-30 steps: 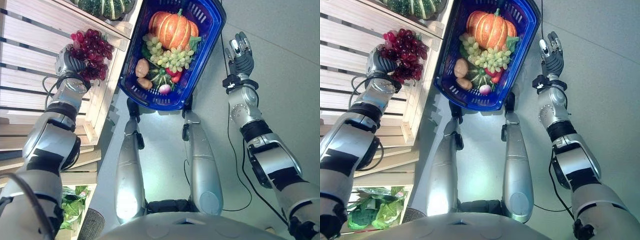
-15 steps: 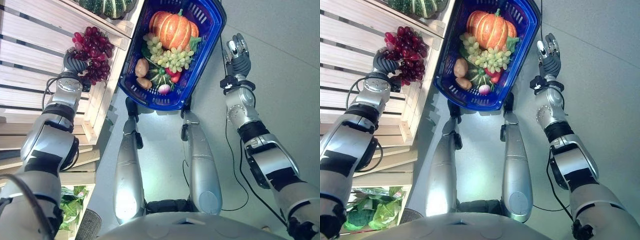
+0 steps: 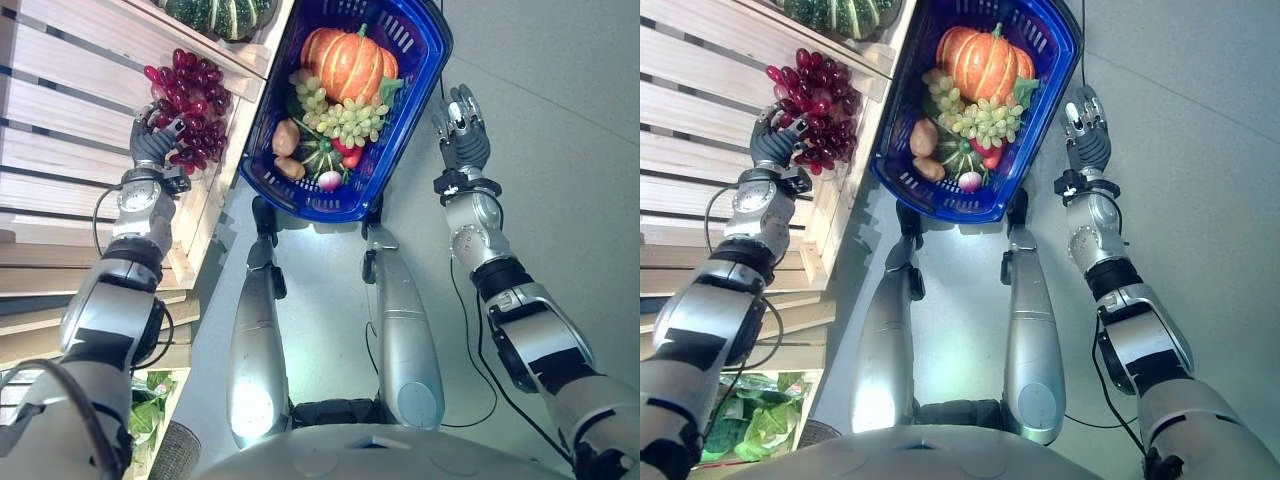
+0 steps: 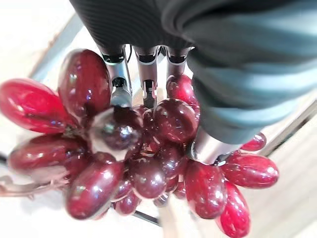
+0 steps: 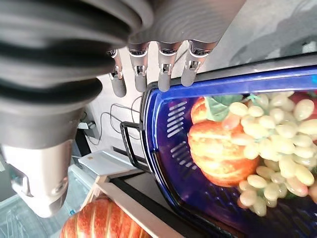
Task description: Pick up fruits and vegetables into the basket
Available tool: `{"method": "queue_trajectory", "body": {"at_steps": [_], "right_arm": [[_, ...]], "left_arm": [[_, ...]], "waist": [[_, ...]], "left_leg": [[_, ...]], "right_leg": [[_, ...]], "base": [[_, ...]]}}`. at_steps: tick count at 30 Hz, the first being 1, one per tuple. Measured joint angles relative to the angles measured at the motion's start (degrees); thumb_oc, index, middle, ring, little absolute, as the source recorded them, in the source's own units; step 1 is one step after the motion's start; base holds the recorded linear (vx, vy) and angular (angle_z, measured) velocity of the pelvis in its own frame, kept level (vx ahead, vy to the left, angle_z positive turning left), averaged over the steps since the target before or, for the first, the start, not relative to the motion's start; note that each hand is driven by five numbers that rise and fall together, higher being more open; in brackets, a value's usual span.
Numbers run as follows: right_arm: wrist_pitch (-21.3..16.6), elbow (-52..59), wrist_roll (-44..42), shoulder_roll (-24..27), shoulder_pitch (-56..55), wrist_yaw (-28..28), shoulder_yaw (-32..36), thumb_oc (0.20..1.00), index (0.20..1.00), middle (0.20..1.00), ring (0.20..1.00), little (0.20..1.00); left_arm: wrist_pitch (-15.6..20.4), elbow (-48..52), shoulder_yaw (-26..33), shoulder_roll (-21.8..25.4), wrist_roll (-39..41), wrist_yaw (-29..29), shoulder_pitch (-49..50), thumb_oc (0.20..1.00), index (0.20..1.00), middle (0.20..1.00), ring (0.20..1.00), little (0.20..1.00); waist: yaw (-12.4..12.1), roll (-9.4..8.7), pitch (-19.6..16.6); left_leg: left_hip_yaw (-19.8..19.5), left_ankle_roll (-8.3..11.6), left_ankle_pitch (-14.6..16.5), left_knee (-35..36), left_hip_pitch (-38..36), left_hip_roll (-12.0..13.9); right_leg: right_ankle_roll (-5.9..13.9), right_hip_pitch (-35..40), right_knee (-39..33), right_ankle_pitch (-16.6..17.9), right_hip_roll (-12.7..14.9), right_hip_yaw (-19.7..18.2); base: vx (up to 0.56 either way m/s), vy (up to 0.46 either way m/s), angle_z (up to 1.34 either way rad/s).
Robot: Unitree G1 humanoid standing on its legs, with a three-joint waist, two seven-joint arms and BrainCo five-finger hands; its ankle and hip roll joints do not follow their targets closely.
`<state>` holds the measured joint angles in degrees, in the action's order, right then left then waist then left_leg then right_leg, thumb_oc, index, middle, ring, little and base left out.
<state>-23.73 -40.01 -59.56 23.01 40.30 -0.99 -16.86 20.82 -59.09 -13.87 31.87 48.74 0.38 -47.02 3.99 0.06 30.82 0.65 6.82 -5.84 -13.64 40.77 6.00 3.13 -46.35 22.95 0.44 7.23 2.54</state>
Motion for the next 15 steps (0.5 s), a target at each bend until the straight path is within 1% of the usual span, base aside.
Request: {"method": "queue_trajectory", "body": {"at_steps": [2, 5, 7, 11, 15], "right_arm": [[0.0, 1.02, 0.01, -0.24, -0.4, -0.98, 0.69, 1.0, 1.0, 1.0, 1.0, 1.0], [0.01, 2.23, 0.02, -0.55, -0.59, -1.93, 0.92, 1.0, 1.0, 1.0, 1.0, 1.0], [0.08, 2.65, 0.03, -0.9, -0.49, -2.19, 0.92, 1.0, 1.0, 1.0, 1.0, 1.0], [0.87, 4.92, 0.02, -1.01, -1.31, -3.86, 1.29, 1.0, 1.0, 1.0, 1.0, 1.0], [2.59, 6.41, 0.02, -1.06, -2.15, -5.96, 1.28, 1.0, 1.0, 1.0, 1.0, 1.0]], "left_arm": [[2.01, 2.49, 1.14, -0.91, 2.66, -2.27, 1.97, 0.2, 0.2, 0.2, 0.2, 0.2], [4.04, 5.71, 1.3, -2.69, 5.96, -5.17, 3.06, 0.2, 0.2, 0.2, 0.2, 0.2], [5.38, 8.35, 1.27, -3.21, 6.39, -6.65, 3.86, 0.2, 0.2, 0.2, 0.2, 0.2], [6.81, 11.35, 1.28, -3.35, 6.87, -9.56, 4.22, 0.2, 0.2, 0.2, 0.2, 0.2], [7.84, 15.16, 1.26, -3.68, 7.48, -12.42, 5.47, 0.2, 0.2, 0.2, 0.2, 0.2]], "waist": [[-0.39, 0.0, 0.0], [-0.83, 0.01, 0.01], [-0.96, 0.02, 0.01], [-1.28, 0.04, 0.02], [-2.09, 0.06, 0.03]], "left_leg": [[-0.03, 0.01, -0.01, 0.01, 0.0, 0.0], [-0.3, 0.06, -0.09, 0.07, 0.0, 0.0], [-0.61, 0.14, -0.24, 0.19, 0.01, 0.01], [-1.06, 0.22, -0.89, 1.29, 0.0, 0.0], [-1.07, 0.28, -0.95, 1.44, 0.0, 0.0]], "right_leg": [[0.0, 0.01, -0.01, -0.01, 0.0, 0.06], [-0.01, 0.12, 0.0, -0.03, 0.04, 0.35], [-0.02, 0.17, 0.01, -0.05, 0.05, 0.62], [-0.04, 0.06, -0.06, -0.07, 0.1, 1.16], [-0.12, -0.03, -0.05, -0.12, 0.11, 1.19]], "base": [[0.0, 0.0, 0.0], [0.0, -0.004, 0.01], [0.0, -0.008, 0.05], [0.01, -0.011, 0.05], [0.0, 0.0, 0.0]]}}
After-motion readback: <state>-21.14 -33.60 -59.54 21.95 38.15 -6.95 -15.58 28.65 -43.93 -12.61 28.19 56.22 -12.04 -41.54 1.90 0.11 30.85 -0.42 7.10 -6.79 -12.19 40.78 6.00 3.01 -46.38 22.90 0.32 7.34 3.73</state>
